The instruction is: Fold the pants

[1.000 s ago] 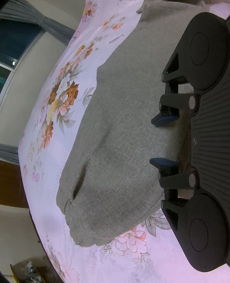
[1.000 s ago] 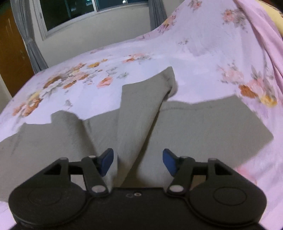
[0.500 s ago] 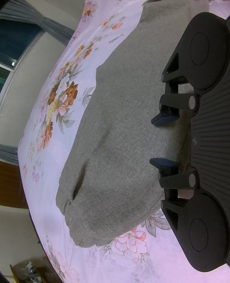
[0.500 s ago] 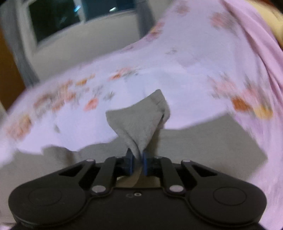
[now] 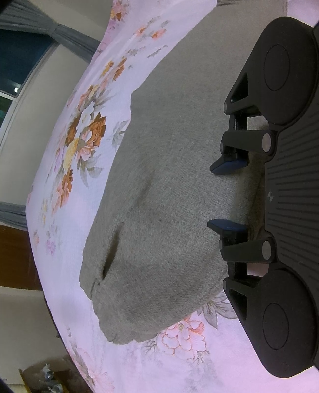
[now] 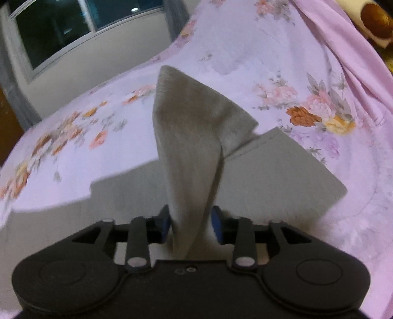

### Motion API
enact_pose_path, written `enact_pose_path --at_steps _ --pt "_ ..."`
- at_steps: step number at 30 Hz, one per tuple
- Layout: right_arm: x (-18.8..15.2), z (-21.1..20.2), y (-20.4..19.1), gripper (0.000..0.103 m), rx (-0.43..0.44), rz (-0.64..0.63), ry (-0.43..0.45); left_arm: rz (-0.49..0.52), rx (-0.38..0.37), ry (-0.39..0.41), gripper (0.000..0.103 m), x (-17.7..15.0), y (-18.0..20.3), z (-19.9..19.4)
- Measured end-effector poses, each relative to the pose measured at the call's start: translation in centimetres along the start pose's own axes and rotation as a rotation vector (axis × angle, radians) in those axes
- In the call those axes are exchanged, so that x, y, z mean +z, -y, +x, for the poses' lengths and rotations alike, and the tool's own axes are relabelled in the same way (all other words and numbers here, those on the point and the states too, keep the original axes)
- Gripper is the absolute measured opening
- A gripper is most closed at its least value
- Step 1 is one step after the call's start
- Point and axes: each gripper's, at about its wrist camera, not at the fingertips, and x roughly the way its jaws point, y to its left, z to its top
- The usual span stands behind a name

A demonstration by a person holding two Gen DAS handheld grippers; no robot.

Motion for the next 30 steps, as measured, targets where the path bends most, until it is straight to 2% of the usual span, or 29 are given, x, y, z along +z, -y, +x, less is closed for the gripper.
enact_pose_path --at_steps 2,4,6,10,12,13,15,16,17,20,22,24,26,30 --pt "1.1 0.7 0.8 0.038 -0.002 0.042 0.002 0.002 0.005 -0.001 0.042 0.0 0.1 0.0" --pt "1.9 0.8 2.3 0.026 0.009 0.118 0.016 0.000 0.008 -0.003 0.042 0.0 0.2 0.0" --pt "2.7 0.7 3.5 0.006 0.004 0.152 0.032 0.002 0.013 -0.004 0.042 0.1 0.3 0.1" --pt "4.5 0.2 4.3 0.005 0.048 0.139 0.055 0.020 0.029 -0.001 0.042 0.0 0.6 0.1" --pt "5.7 -2.0 2.7 0.005 0.112 0.053 0.157 0.029 0.035 -0.001 0.042 -0.1 0.8 0.1" --pt "6.1 -3.7 1.7 0.005 0.151 -0.012 0.236 0.031 0.037 -0.001 0.042 0.0 0.8 0.1" --pt "6.0 -6.0 0.7 0.005 0.155 -0.122 0.338 0.030 0.039 -0.001 0.042 0.0 0.8 0.1" --pt "5.6 -6.0 1.1 0.005 0.137 -0.147 0.341 0.031 0.041 0.000 0.042 0.0 0.8 0.1" --pt "5.0 -5.4 2.0 0.005 0.114 -0.144 0.305 0.032 0.043 0.001 0.042 -0.1 0.9 0.1" --pt "2.7 -1.4 6.0 0.005 0.053 -0.056 0.097 0.053 0.055 0.005 0.043 -0.2 1.2 0.2" --pt "1.0 0.1 7.2 0.006 0.026 -0.046 0.021 0.063 0.061 0.005 0.043 -0.2 1.4 0.2" --pt "0.2 0.1 7.6 0.016 0.002 -0.041 0.019 0.069 0.065 0.004 0.043 -0.2 1.4 0.2" --pt "0.1 -0.4 8.6 0.022 0.027 0.036 0.023 0.069 0.068 0.004 0.043 -0.2 1.4 0.1" --pt "0.7 -0.7 11.2 0.024 0.050 0.161 0.021 0.078 0.070 0.005 0.048 -0.2 1.7 0.2"
